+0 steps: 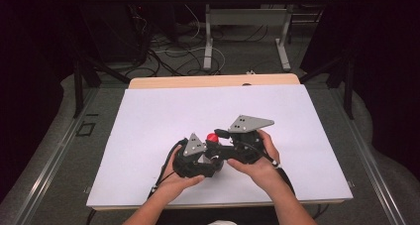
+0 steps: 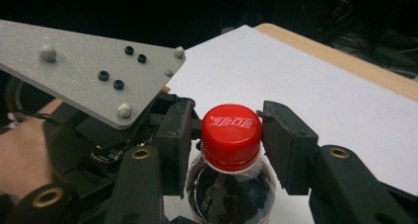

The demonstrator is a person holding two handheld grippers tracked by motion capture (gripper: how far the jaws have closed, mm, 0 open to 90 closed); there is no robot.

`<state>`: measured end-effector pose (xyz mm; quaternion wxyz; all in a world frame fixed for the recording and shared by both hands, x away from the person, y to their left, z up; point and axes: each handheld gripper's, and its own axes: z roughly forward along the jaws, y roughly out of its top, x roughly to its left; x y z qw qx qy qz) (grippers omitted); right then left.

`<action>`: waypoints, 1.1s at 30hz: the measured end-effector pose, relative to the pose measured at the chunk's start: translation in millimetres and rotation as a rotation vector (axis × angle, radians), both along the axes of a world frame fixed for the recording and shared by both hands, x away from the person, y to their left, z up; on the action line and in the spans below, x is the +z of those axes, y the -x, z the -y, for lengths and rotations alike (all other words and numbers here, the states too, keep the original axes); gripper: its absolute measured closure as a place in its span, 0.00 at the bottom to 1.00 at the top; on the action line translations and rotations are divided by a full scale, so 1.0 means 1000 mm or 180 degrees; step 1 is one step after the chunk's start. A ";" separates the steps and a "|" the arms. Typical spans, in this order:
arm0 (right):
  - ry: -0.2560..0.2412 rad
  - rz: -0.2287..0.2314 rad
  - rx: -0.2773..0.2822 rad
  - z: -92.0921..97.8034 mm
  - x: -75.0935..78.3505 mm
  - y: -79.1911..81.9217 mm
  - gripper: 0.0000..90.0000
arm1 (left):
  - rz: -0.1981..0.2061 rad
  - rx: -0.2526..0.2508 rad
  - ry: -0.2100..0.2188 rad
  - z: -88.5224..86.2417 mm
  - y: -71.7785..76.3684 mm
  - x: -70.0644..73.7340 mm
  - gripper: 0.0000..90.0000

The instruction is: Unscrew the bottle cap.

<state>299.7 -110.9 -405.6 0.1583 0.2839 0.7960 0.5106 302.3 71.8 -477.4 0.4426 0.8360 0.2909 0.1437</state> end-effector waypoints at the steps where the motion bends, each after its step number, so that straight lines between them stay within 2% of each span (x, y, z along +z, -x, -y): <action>1: 0.0008 0.0044 -0.0015 -0.002 -0.001 0.000 0.63 | -0.0001 0.0003 0.0002 0.000 0.000 0.000 0.34; 3: 0.0065 0.0062 -0.0015 -0.004 -0.002 -0.001 0.65 | -0.0003 0.0002 0.0005 0.000 0.000 0.000 0.34; 6: 0.0068 0.0094 -0.0037 -0.007 -0.005 -0.002 0.67 | 0.0000 0.0018 -0.0011 0.000 -0.001 -0.001 0.34; 9: 0.0111 0.0144 0.0014 -0.009 -0.006 -0.004 0.68 | -0.0030 0.0011 -0.0009 -0.002 -0.002 -0.001 0.34; 11: 0.0137 0.0127 0.0300 -0.004 -0.005 -0.013 0.68 | -0.0019 0.0000 -0.0011 -0.003 -0.003 -0.002 0.34; 13: 0.0081 0.0091 0.0530 0.001 -0.004 -0.021 0.68 | -0.0051 -0.0047 0.0045 -0.004 -0.003 -0.001 0.34; 14: 0.0090 0.0063 0.0710 0.004 -0.003 -0.026 0.68 | -0.0051 -0.0047 0.0045 -0.004 -0.003 -0.001 0.34; 15: 0.0090 0.0063 0.0710 0.004 -0.003 -0.026 0.68 | -0.0046 -0.0046 0.0053 -0.004 -0.003 0.000 0.34; 16: 0.0045 0.0045 0.0916 0.008 -0.002 -0.035 0.68 | -0.0044 -0.0048 0.0049 -0.004 -0.003 0.000 0.34; 18: 0.0021 0.0038 0.1048 0.011 -0.002 -0.041 0.68 | -0.0035 -0.0050 0.0041 -0.004 -0.003 0.001 0.34; 20: 0.0032 0.0017 0.1092 0.012 -0.003 -0.042 0.68 | -0.0017 -0.0037 0.0014 -0.004 -0.003 0.000 0.34; 22: -0.0009 -0.0028 0.0964 0.010 -0.003 -0.041 0.65 | -0.0041 -0.0029 -0.0003 -0.004 -0.004 0.000 0.34; 23: 0.0019 -0.0059 0.0868 0.009 -0.003 -0.037 0.58 | -0.0031 0.0002 0.0018 -0.005 -0.004 -0.001 0.34; 24: 0.0019 -0.0059 0.0868 0.009 -0.003 -0.037 0.58 | -0.0031 0.0002 0.0018 -0.005 -0.004 -0.001 0.34; 25: -0.0012 -0.0009 0.0636 0.006 -0.002 -0.029 0.56 | -0.0033 0.0022 0.0016 -0.005 -0.005 -0.001 0.34; 26: 0.0001 -0.0020 0.0542 0.005 -0.001 -0.024 0.57 | -0.0024 0.0050 0.0005 -0.006 -0.006 -0.001 0.34; 29: 0.0088 0.0127 0.0327 0.000 0.001 -0.012 0.60 | -0.0028 0.0058 -0.0003 -0.008 -0.006 -0.001 0.34; 30: 0.0088 0.0127 0.0327 0.000 0.001 -0.012 0.60 | -0.0045 0.0081 0.0009 -0.008 -0.006 -0.001 0.34; 31: 0.0102 0.0142 0.0206 -0.004 0.000 -0.009 0.61 | -0.0041 0.0089 0.0006 -0.008 -0.006 0.000 0.34; 33: 0.0127 0.0119 0.0156 -0.006 -0.001 -0.008 0.61 | -0.0026 0.0088 0.0019 -0.007 -0.006 -0.001 0.34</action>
